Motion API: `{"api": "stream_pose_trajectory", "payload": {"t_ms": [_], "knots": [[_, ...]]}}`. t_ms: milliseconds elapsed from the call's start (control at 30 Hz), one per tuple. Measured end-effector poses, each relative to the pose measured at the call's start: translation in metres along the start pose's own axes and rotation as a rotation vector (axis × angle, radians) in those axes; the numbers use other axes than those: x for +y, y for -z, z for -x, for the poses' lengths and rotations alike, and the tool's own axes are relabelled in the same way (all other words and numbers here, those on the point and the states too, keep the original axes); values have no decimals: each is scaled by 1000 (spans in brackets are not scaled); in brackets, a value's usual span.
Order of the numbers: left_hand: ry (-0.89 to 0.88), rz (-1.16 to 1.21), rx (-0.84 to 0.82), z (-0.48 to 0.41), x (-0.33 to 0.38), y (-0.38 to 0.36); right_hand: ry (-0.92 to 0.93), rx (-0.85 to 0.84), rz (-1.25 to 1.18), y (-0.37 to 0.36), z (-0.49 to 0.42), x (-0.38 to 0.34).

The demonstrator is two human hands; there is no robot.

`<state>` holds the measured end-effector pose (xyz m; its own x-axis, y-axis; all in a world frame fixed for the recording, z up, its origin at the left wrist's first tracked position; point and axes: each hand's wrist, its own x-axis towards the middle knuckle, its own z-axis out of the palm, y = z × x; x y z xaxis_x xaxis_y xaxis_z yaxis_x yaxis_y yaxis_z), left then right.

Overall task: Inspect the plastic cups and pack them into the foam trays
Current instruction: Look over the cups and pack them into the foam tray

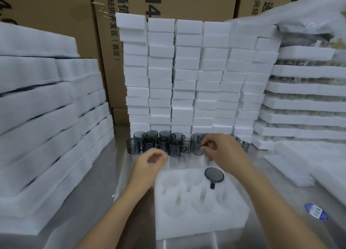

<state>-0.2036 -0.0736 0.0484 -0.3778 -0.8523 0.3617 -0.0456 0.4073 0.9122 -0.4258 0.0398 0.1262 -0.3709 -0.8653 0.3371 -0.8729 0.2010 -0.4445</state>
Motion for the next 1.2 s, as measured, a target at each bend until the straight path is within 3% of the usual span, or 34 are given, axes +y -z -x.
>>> {"api": "stream_pose_trajectory", "payload": {"t_ms": [233,367,600,1200], "knots": [[-420,-205,-141,8,123,18,310,214,-126,70,52,-66],[-539,-229,-40,16,171,23,396,339,-213,98,73,-79],[-749,-255,60,28,198,14,415,402,-260,117,91,-86],[-732,-93,25,30,202,12,401,518,-203,119,98,-90]]}}
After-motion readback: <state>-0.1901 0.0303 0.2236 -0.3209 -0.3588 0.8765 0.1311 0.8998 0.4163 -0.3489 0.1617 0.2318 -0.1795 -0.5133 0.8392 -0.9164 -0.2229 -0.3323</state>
